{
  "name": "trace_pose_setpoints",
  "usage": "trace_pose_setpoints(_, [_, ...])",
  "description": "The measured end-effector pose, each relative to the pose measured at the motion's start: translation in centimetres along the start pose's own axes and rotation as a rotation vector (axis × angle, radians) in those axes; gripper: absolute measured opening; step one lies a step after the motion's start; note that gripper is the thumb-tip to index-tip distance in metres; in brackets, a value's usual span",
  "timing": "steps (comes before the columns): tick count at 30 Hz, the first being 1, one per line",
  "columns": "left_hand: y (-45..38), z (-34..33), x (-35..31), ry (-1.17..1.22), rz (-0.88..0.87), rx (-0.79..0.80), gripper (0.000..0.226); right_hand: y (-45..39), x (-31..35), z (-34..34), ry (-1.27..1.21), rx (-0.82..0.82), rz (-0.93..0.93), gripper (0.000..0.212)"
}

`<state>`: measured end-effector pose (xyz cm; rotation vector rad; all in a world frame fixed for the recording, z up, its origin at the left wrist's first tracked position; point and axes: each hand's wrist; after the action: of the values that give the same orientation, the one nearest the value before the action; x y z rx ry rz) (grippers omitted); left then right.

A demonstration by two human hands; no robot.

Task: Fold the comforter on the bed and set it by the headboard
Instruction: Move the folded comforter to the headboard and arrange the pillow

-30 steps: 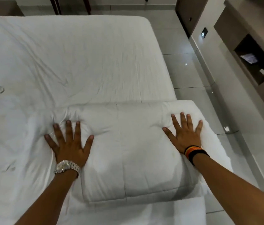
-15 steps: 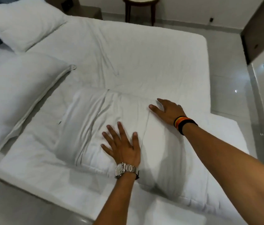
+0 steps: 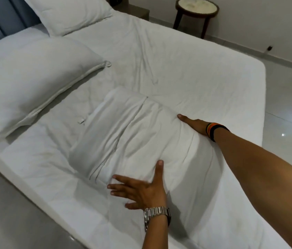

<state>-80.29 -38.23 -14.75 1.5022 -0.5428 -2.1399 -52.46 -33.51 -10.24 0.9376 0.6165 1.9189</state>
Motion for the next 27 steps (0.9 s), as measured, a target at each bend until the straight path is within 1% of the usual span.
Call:
trace_pose_setpoints(2, [-0.8, 0.0, 0.2, 0.052, 0.052, -0.014, 0.171, -1.0, -0.3, -1.4, -0.055, 0.064, -0.025, 0.122])
trace_pose_setpoints(5, [-1.1, 0.3, 0.2, 0.069, 0.076, -0.015, 0.175, -3.8, -1.8, -3.6, -0.079, 0.090, 0.012, 0.138])
trace_pose_setpoints(7, [-0.9, 0.6, -0.3, 0.060, 0.098, 0.005, 0.176, -6.9, -3.1, -4.3, -0.109, 0.116, 0.017, 0.143])
trace_pose_setpoints(9, [-0.5, 1.0, -0.5, 0.030, 0.094, 0.015, 0.172, -8.7, -3.9, -4.3, -0.135, 0.122, 0.002, 0.143])
trace_pose_setpoints(12, [0.2, 1.7, 0.4, 0.026, 0.076, -0.009, 0.164, -7.3, -3.7, -4.2, -0.117, 0.111, -0.025, 0.145])
trace_pose_setpoints(14, [0.8, 2.2, 1.7, 0.083, 0.142, -0.009, 0.160, -6.4, -3.6, -4.1, -0.114, 0.110, -0.026, 0.147])
trace_pose_setpoints(17, [1.8, 2.6, 3.7, 0.257, 0.312, 0.016, 0.164, -6.0, -3.6, -4.1, -0.132, 0.117, -0.025, 0.150])
trace_pose_setpoints(19, [2.1, 2.5, 4.4, 0.325, 0.379, 0.029, 0.161, -6.7, -4.0, -4.3, -0.143, 0.121, -0.032, 0.150])
trace_pose_setpoints(24, [1.4, 2.0, 4.5, 0.356, 0.396, 0.012, 0.154, -8.4, -5.1, -4.2, -0.196, 0.175, 0.031, 0.140])
trace_pose_setpoints(27, [1.2, 1.9, 4.4, 0.367, 0.417, 0.018, 0.151, -8.7, -5.8, -4.0, -0.194, 0.167, 0.054, 0.136])
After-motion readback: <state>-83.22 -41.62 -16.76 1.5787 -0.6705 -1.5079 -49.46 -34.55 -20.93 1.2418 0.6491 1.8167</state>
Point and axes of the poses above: each hand's wrist, its own y-axis away from the middle knuckle, its own z-axis out of the back of the hand, x = y × z, and after that the axes turned 5 degrees about y, right-handed
